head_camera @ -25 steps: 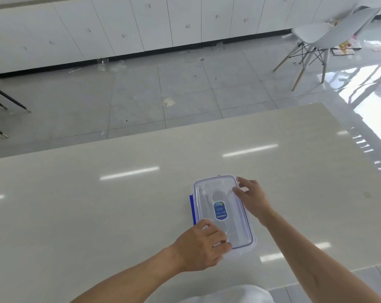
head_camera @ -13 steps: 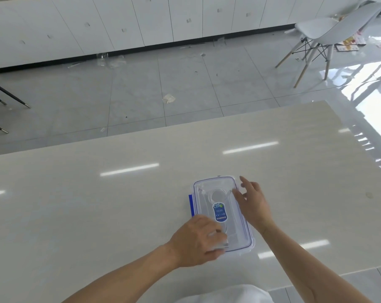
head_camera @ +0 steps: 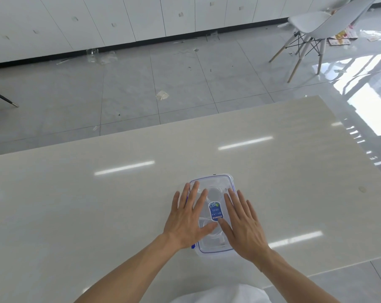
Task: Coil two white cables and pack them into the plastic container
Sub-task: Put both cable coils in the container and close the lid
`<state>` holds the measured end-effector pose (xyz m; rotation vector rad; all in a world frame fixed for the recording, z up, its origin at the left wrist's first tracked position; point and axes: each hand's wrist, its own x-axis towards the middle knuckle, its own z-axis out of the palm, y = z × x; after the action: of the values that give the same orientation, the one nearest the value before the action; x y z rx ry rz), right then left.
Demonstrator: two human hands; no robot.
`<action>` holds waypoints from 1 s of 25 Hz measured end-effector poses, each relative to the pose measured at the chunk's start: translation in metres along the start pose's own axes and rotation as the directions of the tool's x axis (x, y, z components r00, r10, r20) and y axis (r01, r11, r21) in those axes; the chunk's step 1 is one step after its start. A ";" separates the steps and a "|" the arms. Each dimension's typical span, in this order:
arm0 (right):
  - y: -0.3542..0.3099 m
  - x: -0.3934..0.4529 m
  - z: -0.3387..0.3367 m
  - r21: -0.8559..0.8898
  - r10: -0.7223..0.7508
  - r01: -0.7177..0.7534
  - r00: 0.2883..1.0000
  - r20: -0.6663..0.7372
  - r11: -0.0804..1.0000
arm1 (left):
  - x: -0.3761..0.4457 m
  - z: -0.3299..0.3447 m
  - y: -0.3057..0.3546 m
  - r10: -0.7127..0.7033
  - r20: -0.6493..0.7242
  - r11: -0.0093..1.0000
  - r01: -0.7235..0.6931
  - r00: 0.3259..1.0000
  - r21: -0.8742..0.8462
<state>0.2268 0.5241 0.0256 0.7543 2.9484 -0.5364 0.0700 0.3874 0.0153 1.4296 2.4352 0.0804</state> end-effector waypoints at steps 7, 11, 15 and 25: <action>-0.001 -0.006 0.003 0.055 0.006 -0.006 1.000 0.007 0.998 | -0.003 0.009 0.001 0.014 -0.031 1.000 -0.014 0.999 -0.005; -0.001 -0.008 0.007 0.059 -0.006 0.005 1.000 0.004 0.998 | -0.004 0.011 0.000 0.013 -0.013 1.000 -0.013 1.000 -0.020; -0.002 -0.007 0.006 0.080 0.006 -0.006 1.000 -0.002 0.997 | -0.002 0.010 0.000 0.010 0.003 1.000 -0.010 1.000 -0.028; 0.000 0.006 -0.007 -0.064 -0.025 0.023 0.999 -0.033 0.998 | -0.016 0.008 -0.005 -0.440 0.020 0.596 0.309 0.898 -0.741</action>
<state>0.2219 0.5290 0.0309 0.7299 2.9928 -0.4326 0.0755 0.3701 0.0109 0.5393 2.3244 0.9977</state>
